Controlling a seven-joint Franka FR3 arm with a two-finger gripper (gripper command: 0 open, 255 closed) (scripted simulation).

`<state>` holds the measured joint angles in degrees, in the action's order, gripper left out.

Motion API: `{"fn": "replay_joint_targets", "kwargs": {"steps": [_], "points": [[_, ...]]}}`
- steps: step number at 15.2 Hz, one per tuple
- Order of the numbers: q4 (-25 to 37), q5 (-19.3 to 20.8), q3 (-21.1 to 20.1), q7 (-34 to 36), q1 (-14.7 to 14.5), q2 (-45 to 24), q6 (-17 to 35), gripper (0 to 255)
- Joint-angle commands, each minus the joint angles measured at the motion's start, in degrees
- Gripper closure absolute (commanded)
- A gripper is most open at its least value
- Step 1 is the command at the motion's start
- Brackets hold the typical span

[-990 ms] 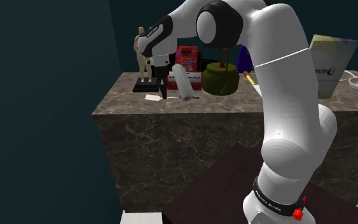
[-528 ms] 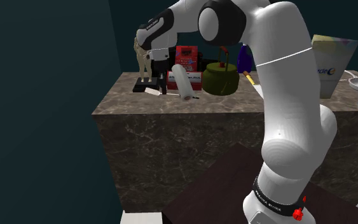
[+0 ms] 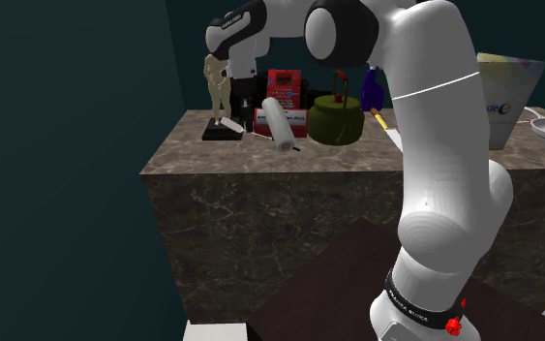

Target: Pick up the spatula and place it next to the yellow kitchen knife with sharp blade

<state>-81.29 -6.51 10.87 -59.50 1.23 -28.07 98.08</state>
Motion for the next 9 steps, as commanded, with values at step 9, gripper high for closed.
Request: {"fn": "replay_joint_targets", "kwargs": {"steps": [9], "points": [[-7.7,1.5,1.6,-3.1,1.4,7.9,-0.3,255]]}}
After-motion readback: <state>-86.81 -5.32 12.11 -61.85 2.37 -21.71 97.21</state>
